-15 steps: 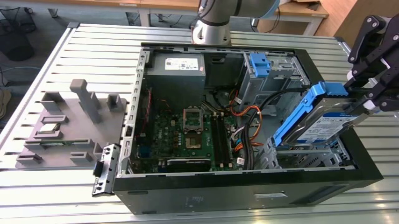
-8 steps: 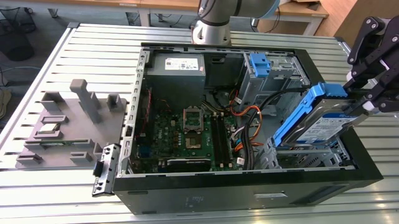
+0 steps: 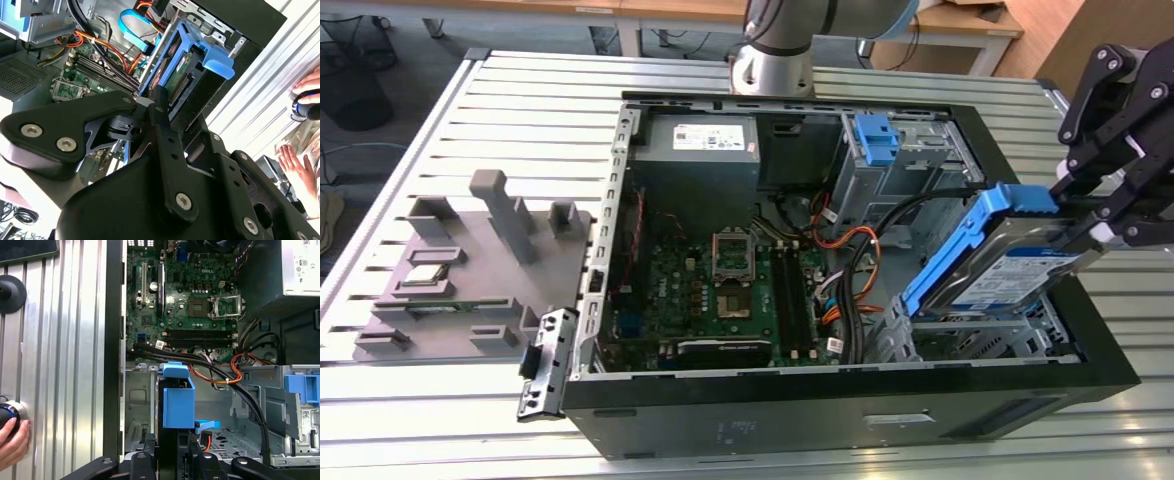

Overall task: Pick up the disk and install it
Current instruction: 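Insert the disk into the insertion slot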

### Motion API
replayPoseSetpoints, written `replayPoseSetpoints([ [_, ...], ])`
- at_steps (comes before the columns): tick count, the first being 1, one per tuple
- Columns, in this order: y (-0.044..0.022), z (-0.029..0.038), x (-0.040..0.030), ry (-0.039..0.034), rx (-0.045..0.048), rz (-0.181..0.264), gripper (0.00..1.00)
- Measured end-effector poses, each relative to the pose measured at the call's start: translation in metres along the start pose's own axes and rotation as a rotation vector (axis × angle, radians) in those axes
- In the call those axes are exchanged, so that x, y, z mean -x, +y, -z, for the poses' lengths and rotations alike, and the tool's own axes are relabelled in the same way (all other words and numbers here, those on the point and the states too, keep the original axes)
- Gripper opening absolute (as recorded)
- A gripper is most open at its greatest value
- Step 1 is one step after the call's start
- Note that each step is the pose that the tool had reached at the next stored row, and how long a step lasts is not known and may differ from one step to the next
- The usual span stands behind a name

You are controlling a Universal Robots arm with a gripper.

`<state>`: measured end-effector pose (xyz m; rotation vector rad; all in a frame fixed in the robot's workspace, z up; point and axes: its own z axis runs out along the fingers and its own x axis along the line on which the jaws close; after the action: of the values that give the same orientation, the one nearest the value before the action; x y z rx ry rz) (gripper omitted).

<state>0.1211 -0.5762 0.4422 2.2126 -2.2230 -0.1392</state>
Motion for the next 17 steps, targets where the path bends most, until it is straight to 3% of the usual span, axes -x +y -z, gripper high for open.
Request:
replayPoseSetpoints([
  [8,-0.0001,-0.0012,-0.0001,-0.0003,0.0000,0.000,0.35],
  [17,-0.0007,-0.0117,-0.0007,0.0000,0.0000,0.000,0.35],
])
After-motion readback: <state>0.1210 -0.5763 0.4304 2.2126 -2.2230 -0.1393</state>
